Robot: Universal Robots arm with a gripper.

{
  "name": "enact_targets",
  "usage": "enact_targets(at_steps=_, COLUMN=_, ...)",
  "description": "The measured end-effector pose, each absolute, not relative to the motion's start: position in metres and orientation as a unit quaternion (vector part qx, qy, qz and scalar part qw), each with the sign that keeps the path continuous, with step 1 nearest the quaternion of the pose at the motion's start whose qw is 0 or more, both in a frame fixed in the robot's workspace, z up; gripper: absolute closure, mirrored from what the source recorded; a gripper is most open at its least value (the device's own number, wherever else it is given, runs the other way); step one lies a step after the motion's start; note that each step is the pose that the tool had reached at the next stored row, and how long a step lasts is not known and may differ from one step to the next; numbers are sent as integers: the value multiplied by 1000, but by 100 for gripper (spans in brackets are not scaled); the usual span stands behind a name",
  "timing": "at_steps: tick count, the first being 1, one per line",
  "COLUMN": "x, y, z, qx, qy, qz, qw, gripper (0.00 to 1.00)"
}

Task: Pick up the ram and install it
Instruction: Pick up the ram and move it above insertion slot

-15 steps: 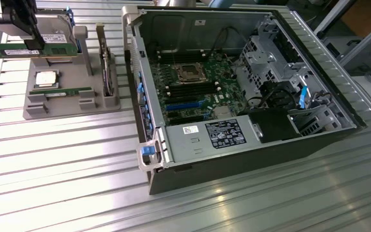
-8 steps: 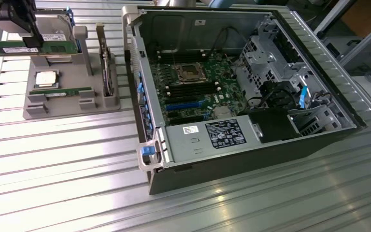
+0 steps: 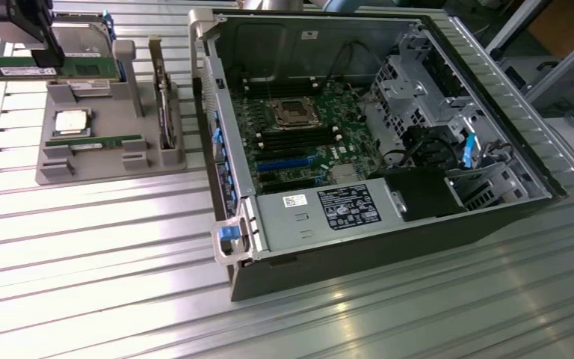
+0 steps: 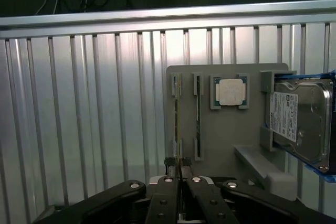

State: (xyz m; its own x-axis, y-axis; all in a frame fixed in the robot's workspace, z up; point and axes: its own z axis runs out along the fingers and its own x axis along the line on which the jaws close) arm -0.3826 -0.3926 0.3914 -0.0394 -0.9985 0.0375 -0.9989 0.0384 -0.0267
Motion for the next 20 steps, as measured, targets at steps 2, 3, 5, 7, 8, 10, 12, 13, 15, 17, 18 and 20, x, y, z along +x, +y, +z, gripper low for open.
enact_targets(at_steps=2, x=-383, y=-393, z=394, qx=693, qy=-721, qz=23, qw=4, gripper=88)
enact_targets(at_steps=3, x=-383, y=-393, z=394, qx=693, qy=-721, qz=23, qw=4, gripper=88)
enact_targets(at_steps=5, x=-383, y=-393, z=396, qx=693, qy=-721, qz=23, qw=4, gripper=88)
enact_targets(at_steps=7, x=-383, y=-393, z=398, qx=693, qy=-721, qz=23, qw=4, gripper=88)
enact_targets(at_steps=8, x=-383, y=-393, z=399, qx=693, qy=-721, qz=23, qw=4, gripper=88)
enact_targets(at_steps=10, x=-383, y=-393, z=401, qx=693, qy=-721, qz=23, qw=4, gripper=88)
enact_targets(at_steps=12, x=-383, y=-393, z=403, qx=693, qy=-721, qz=23, qw=4, gripper=88)
enact_targets(at_steps=13, x=-383, y=-393, z=404, qx=693, qy=-721, qz=23, qw=4, gripper=88)
enact_targets(at_steps=15, x=-383, y=-393, z=405, qx=693, qy=-721, qz=23, qw=4, gripper=88)
enact_targets(at_steps=17, x=-383, y=-393, z=406, qx=693, qy=-721, qz=23, qw=4, gripper=88)
enact_targets(at_steps=18, x=-383, y=-393, z=407, qx=693, qy=-721, qz=23, qw=4, gripper=88)
enact_targets(at_steps=20, x=-383, y=-393, z=408, qx=693, qy=-721, qz=23, qw=4, gripper=88)
